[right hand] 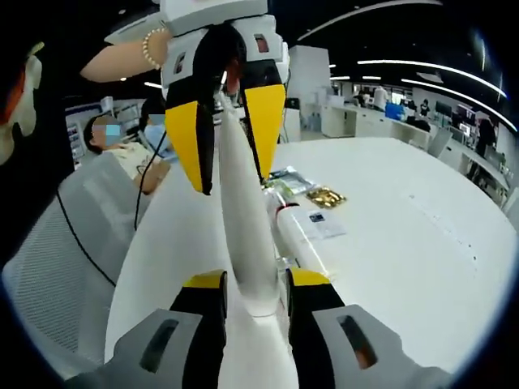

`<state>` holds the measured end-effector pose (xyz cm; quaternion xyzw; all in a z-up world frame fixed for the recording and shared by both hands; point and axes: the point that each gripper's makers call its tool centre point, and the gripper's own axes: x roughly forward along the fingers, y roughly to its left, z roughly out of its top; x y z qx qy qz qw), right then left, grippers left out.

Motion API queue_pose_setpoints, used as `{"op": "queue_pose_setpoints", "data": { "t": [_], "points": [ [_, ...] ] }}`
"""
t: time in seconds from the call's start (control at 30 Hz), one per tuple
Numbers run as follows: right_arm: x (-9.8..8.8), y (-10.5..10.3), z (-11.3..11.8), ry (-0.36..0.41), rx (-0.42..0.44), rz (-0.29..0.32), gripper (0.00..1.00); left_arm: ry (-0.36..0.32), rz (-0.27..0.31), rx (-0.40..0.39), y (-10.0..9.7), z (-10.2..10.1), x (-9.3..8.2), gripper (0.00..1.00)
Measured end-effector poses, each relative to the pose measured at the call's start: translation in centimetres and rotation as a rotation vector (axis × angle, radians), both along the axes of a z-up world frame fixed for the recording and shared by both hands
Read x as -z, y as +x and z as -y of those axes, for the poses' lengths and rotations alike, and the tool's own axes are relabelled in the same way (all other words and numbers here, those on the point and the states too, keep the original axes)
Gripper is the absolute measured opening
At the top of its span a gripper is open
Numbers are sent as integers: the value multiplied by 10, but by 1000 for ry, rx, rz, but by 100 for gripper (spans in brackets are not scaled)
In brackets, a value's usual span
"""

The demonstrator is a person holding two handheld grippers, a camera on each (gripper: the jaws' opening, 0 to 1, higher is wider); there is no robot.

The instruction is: Arrange the skincare products in the storage area until every visible bottle or jar stands upright without overlapping.

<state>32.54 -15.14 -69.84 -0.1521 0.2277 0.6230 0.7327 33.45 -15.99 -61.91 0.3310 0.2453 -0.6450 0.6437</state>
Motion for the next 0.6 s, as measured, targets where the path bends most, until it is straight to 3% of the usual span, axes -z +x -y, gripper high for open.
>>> {"op": "queue_pose_setpoints", "data": {
  "t": [0.23, 0.6],
  "points": [
    [-6, 0, 3, 10, 41, -14, 37, -5, -17, -73, 0, -6, -2, 30],
    [-14, -10, 6, 17, 113, -34, 53, -89, -55, -197, -9, -19, -14, 40]
  ]
}}
